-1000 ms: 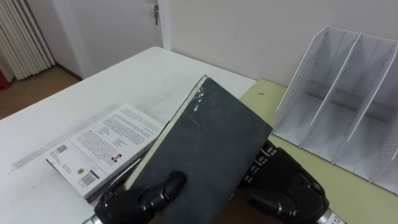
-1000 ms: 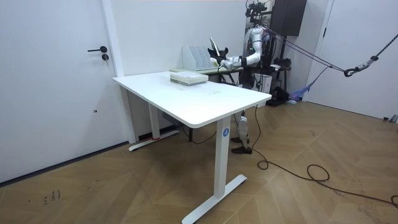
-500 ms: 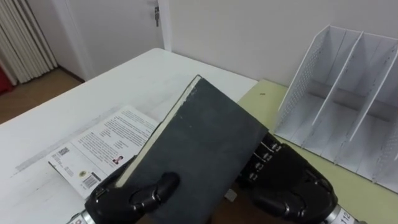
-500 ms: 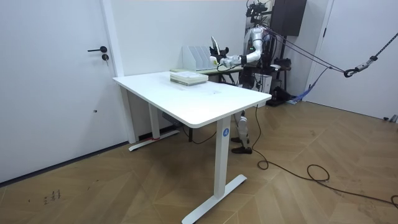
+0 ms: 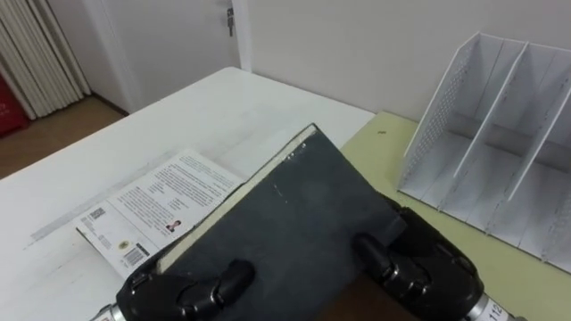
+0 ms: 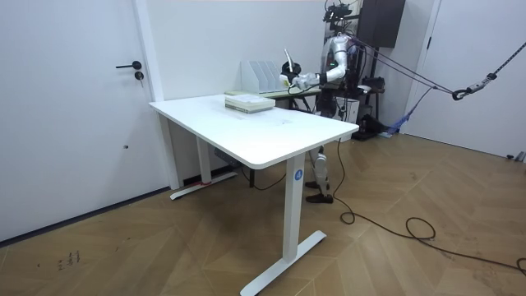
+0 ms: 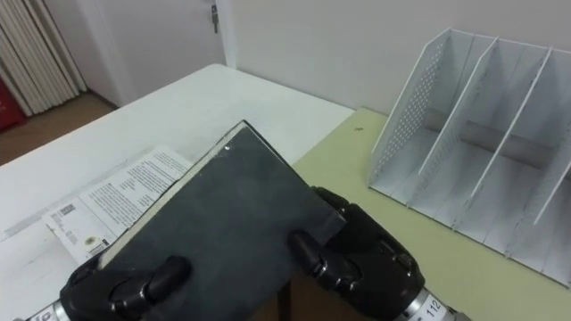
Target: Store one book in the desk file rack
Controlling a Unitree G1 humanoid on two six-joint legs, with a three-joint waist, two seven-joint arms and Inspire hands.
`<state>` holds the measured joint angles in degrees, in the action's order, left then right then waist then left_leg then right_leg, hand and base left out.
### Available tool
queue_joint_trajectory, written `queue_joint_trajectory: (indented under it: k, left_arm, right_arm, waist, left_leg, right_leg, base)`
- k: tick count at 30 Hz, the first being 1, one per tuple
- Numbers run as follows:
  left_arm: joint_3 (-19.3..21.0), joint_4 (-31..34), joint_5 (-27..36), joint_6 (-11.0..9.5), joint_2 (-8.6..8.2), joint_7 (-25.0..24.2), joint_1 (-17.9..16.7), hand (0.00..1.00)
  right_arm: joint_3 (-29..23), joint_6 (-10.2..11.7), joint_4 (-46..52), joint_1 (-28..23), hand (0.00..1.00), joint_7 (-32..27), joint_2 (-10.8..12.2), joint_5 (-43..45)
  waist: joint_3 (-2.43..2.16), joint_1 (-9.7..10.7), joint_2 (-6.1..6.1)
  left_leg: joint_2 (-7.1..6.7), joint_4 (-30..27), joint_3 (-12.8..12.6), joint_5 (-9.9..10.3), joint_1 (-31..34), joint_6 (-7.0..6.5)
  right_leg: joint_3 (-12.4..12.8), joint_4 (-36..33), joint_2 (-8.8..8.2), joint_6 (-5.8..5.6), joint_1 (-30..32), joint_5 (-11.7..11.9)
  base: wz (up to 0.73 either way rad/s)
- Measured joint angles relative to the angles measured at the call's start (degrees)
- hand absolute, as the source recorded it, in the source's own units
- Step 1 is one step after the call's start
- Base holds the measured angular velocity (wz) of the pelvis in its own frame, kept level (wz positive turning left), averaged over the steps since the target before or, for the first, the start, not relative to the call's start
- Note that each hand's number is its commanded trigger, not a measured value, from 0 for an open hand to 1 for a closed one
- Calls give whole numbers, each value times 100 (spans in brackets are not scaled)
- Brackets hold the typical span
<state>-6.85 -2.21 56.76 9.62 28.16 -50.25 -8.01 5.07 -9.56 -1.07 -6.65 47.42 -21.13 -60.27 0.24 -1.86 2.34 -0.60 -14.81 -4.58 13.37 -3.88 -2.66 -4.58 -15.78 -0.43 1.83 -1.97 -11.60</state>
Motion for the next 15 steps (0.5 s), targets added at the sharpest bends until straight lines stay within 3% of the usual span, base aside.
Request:
queue_joint_trajectory:
  k: [11, 12, 13, 14, 15]
  left_arm:
    - [-6, 0, 2, 0, 1, 11, 0, 100]
    - [-6, 0, 2, 0, 1, 11, 0, 88]
    - [-6, 0, 2, 0, 0, 12, 0, 47]
    - [-6, 0, 2, 0, -1, 13, 0, 29]
    - [-6, 0, 2, 0, -1, 16, 0, 0]
  right_arm:
    - [11, 0, -20, 0, 100, -1, 0, 0]
    - [12, 0, -20, 0, 100, -1, 0, 0]
    - [16, 0, -20, -1, 100, -1, 0, 0]
    - [24, 0, -20, -1, 100, -1, 0, 0]
    - [27, 2, -20, -1, 100, -1, 1, -4]
  waist:
    - [27, -7, -41]
    - [29, -4, -46]
    - [33, 1, -52]
    - [37, 0, -59]
    - [40, 0, -64]
  left_leg:
    - [1, 3, -3, 1, 25, 1]
    - [1, 4, -3, 1, 25, 1]
    - [1, 5, -4, 1, 25, 1]
    - [1, 5, -4, 1, 25, 1]
    - [1, 5, -4, 1, 25, 1]
  right_leg:
    - [5, -2, 1, 0, -8, 0]
    - [6, -4, 1, 0, -6, 0]
    - [5, -5, 1, 0, -5, 0]
    - [4, -5, 2, 0, -6, 0]
    - [4, -4, 2, 0, -6, 0]
  base:
    - [0]
    - [0]
    - [0]
    - [0]
    - [0]
